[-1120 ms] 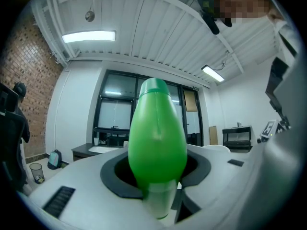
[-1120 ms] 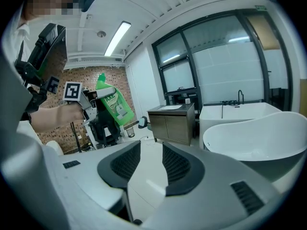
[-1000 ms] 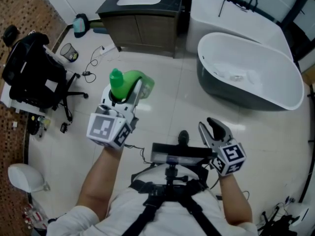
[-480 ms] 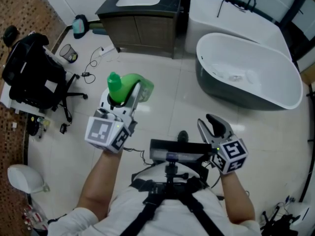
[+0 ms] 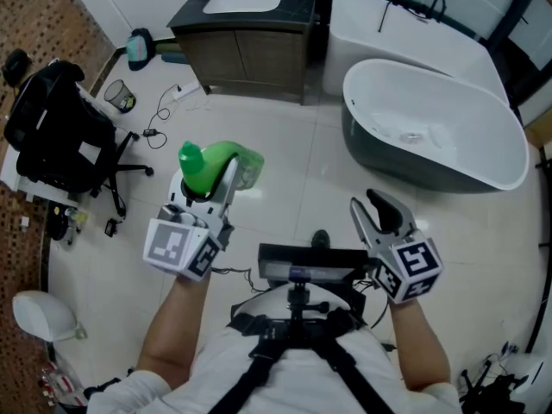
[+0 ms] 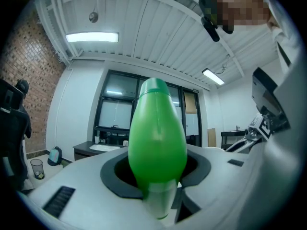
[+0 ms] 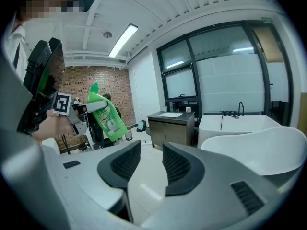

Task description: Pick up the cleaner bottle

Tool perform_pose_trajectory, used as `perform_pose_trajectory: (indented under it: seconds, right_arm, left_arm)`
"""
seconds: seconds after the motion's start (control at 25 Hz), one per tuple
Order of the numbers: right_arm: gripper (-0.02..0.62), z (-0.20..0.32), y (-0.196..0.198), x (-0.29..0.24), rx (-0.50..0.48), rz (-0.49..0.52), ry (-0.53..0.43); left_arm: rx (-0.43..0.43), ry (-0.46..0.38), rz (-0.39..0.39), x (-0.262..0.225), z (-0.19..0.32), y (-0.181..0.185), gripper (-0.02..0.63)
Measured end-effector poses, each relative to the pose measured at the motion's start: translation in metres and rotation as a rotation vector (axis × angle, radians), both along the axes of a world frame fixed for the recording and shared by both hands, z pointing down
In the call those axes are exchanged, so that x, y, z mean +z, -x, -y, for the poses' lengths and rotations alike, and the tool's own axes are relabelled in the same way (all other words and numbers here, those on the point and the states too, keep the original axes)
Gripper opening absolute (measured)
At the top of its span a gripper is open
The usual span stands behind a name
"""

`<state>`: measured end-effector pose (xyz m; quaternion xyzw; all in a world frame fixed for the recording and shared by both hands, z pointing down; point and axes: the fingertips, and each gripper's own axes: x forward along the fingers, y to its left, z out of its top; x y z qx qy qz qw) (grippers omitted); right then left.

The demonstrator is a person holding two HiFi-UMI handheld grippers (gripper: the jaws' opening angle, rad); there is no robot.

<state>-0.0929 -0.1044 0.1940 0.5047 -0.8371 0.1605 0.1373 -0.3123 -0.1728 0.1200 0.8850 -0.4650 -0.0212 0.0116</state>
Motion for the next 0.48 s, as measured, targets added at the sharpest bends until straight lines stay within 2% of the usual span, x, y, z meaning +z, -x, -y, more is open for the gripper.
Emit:
perform_pose_trajectory:
  seconds: [0.16,0.48]
  right_arm:
    - [0.144,0.0,0.003,-0.001,-0.022,0.002,-0.037]
    - [0.144,-0.009,0.018,-0.005,-0.016,-0.01,-0.002]
  left_arm:
    - [0.0,0.005,-0.001,0.003,-0.011,0.006,0.166]
    - [-0.013,0.019,-0.008,0.006,-0.027,0.022,0.167]
